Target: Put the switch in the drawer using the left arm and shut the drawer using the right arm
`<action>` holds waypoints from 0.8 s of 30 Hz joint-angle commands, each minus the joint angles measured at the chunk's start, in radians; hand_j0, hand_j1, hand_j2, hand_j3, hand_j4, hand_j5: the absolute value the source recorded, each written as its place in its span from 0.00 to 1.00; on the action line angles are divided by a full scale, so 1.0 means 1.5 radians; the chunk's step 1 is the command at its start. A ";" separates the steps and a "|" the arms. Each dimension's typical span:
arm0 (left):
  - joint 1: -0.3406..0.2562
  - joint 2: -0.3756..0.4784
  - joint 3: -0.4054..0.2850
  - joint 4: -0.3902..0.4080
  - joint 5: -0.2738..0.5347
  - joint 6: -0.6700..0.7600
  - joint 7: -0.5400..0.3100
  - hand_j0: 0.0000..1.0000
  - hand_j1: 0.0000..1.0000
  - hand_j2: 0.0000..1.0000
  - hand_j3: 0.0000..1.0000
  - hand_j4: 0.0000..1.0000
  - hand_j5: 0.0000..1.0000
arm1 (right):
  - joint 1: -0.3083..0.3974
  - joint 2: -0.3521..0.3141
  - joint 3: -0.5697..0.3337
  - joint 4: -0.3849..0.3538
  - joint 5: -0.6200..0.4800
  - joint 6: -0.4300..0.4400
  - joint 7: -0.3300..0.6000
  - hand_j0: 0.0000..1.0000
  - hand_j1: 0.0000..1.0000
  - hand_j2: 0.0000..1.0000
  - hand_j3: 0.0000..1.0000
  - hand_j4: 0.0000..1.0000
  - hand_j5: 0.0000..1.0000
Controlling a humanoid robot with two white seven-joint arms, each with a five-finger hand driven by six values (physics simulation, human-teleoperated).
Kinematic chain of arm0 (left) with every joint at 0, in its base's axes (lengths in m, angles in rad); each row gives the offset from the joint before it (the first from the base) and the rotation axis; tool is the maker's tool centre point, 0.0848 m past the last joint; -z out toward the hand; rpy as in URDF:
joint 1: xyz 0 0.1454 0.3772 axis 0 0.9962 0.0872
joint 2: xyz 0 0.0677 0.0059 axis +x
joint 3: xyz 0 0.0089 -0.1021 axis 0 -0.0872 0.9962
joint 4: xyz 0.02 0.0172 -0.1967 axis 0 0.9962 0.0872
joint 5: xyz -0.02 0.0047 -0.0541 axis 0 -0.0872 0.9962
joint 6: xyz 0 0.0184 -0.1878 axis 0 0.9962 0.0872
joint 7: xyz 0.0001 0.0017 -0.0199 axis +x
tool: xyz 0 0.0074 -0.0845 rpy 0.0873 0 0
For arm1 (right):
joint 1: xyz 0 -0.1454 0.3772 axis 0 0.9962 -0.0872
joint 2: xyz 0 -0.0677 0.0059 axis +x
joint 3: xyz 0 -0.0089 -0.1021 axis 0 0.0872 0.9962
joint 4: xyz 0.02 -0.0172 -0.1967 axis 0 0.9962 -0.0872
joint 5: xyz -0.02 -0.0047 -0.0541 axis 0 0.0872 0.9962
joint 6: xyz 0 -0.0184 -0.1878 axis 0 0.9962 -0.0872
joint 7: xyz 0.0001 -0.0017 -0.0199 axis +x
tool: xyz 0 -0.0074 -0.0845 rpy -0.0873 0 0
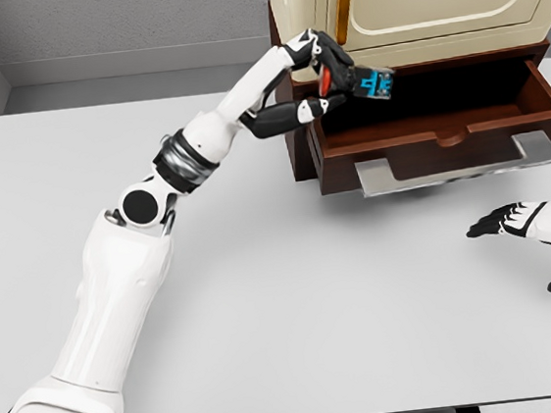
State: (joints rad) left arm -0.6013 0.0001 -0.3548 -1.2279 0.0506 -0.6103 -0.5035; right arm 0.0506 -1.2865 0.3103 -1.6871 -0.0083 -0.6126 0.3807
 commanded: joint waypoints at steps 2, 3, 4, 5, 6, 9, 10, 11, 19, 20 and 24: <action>0.000 0.000 -0.002 -0.002 0.003 0.000 0.001 0.24 0.24 0.24 0.24 0.24 0.24 | 0.000 -0.002 0.000 0.000 -0.005 0.001 0.000 1.00 1.00 1.00 1.00 1.00 1.00; -0.004 0.000 -0.009 -0.002 0.004 0.000 0.001 0.24 0.24 0.24 0.24 0.24 0.24 | 0.000 -0.001 0.000 0.001 -0.004 0.001 0.003 1.00 1.00 1.00 1.00 1.00 1.00; -0.005 0.000 -0.016 -0.002 0.004 0.000 0.007 0.24 0.24 0.24 0.24 0.24 0.24 | 0.000 -0.001 0.000 0.001 -0.004 0.001 0.006 1.00 1.00 1.00 1.00 1.00 1.00; -0.005 0.000 -0.019 -0.002 0.004 0.000 0.014 0.24 0.24 0.24 0.24 0.24 0.24 | 0.000 -0.002 0.000 0.001 -0.004 0.001 0.006 1.00 1.00 1.00 1.00 1.00 1.00; -0.005 0.000 -0.021 -0.001 0.004 0.000 0.015 0.24 0.24 0.24 0.24 0.24 0.24 | 0.000 -0.002 0.000 0.001 -0.004 0.001 0.006 1.00 1.00 1.00 1.00 1.00 1.00; -0.014 0.000 -0.030 0.000 0.004 0.000 0.015 0.24 0.24 0.24 0.24 0.24 0.24 | 0.000 -0.002 -0.001 0.001 -0.004 0.001 0.006 1.00 1.00 1.00 1.00 1.00 1.00; -0.014 0.000 -0.031 0.000 0.004 0.000 0.015 0.24 0.24 0.24 0.24 0.24 0.24 | -0.001 -0.002 -0.001 0.001 -0.004 0.001 0.006 1.00 1.00 1.00 1.00 1.00 1.00; -0.014 0.000 -0.034 0.000 0.004 0.000 0.015 0.24 0.24 0.24 0.24 0.24 0.24 | 0.000 -0.002 0.000 0.000 -0.004 0.001 0.006 1.00 1.00 1.00 1.00 1.00 1.00; -0.027 0.000 -0.043 0.007 0.004 0.000 0.022 0.23 0.23 0.23 0.23 0.23 0.23 | 0.000 -0.004 0.000 0.001 -0.004 0.001 0.006 1.00 1.00 1.00 1.00 1.00 1.00; -0.030 0.000 -0.046 0.007 0.004 0.000 0.031 0.23 0.23 0.23 0.23 0.23 0.23 | 0.000 -0.004 0.000 0.001 -0.004 0.001 0.007 1.00 1.00 1.00 1.00 1.00 1.00; -0.032 0.000 -0.052 0.017 0.004 0.000 0.038 0.23 0.23 0.23 0.23 0.23 0.23 | 0.000 -0.003 -0.001 0.001 -0.004 0.001 0.007 1.00 1.00 1.00 1.00 1.00 1.00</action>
State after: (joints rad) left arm -0.6535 0.0000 -0.4292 -1.2107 0.0488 -0.6099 -0.4552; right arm 0.0506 -1.2900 0.3096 -1.6857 -0.0070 -0.6126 0.3912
